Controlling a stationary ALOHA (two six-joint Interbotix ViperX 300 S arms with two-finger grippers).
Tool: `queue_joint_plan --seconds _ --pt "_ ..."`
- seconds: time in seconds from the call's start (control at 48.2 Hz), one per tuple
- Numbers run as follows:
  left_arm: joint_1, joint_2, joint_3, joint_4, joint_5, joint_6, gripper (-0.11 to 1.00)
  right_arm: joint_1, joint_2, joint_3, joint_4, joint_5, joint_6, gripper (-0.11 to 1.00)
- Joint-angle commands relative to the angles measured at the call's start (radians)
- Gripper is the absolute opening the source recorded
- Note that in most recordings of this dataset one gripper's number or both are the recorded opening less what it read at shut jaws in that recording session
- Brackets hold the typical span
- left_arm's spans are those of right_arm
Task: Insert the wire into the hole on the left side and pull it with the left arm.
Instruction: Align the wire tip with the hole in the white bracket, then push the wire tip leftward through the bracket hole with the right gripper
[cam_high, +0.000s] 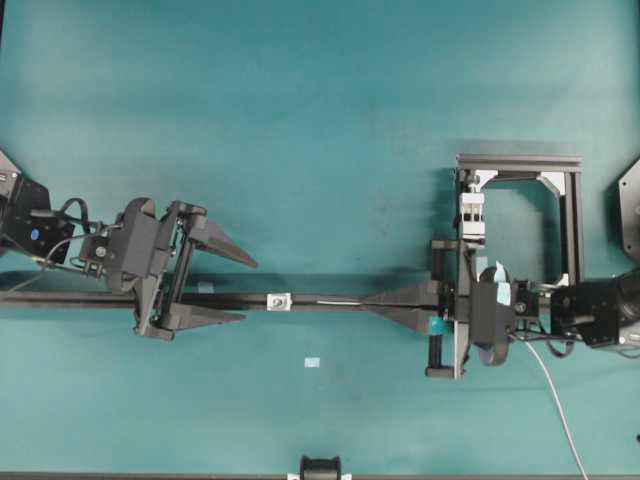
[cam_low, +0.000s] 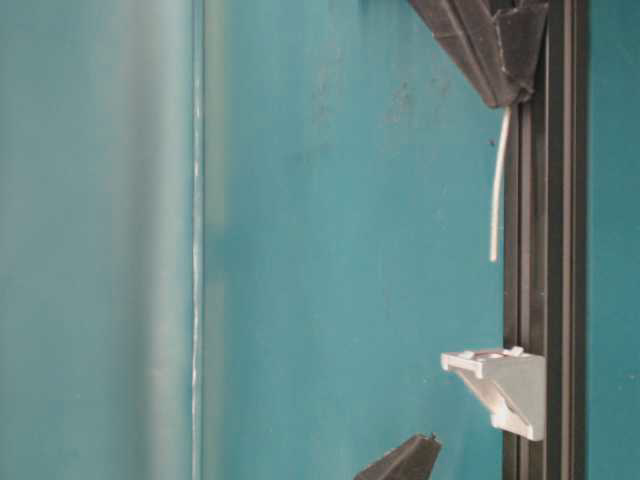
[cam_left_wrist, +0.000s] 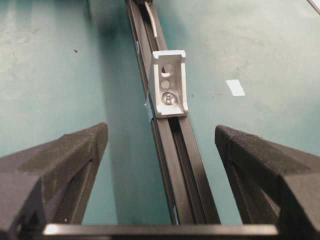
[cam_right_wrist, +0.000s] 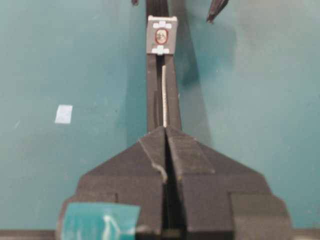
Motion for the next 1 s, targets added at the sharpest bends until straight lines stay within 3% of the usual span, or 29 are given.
queue_joint_plan --seconds 0.0,0.974 --pt "-0.005 -0.011 -0.009 0.002 -0.008 0.002 0.78 0.006 -0.005 -0.015 -0.002 -0.014 -0.002 0.04" --pt "-0.005 -0.011 -0.012 0.002 -0.006 0.002 0.78 -0.018 0.015 -0.051 -0.003 -0.015 -0.015 0.04"
